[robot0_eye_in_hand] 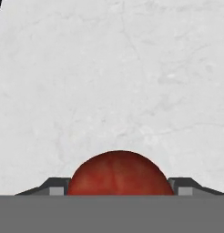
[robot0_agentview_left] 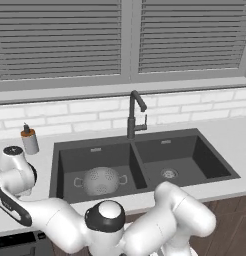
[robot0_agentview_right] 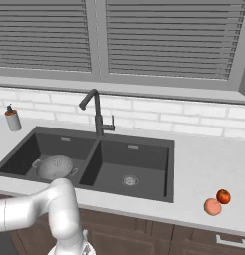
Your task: Put the colander in the sink, put the apple, peach, apple in the colander, and turn on the sink faucet and pour water over the colander.
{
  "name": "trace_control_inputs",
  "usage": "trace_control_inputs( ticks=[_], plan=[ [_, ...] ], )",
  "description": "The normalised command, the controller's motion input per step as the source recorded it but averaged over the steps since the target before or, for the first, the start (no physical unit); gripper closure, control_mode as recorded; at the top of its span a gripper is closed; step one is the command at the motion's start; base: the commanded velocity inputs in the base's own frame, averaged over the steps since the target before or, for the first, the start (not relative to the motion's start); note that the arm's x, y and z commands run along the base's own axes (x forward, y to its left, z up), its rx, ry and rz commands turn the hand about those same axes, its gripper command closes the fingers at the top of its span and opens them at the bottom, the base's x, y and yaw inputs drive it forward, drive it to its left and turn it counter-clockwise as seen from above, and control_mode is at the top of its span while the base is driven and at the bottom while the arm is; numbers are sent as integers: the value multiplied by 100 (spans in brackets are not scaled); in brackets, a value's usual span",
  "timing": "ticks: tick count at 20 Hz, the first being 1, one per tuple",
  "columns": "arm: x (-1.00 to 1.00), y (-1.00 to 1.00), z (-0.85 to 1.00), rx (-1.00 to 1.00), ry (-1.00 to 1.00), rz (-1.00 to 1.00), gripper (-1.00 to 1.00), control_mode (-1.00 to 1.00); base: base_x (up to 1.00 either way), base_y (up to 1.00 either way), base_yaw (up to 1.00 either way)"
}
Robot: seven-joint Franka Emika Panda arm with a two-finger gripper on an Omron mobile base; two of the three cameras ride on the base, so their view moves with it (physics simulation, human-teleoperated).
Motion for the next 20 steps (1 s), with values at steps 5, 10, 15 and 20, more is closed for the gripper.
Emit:
trace_control_inputs(
  ticks=[5, 10, 15, 20],
  plan=[
    [-15, -37, -6, -1, 7, -1, 100, -100, 0, 0, 0],
    [-10, -69, 15, -9, -1, -4, 100, -100, 0, 0, 0],
    [-2, -82, 21, -10, -2, -7, 100, -100, 0, 0, 0],
    [2, -85, 12, -8, 0, -2, 100, -100, 0, 0, 0]
  ],
)
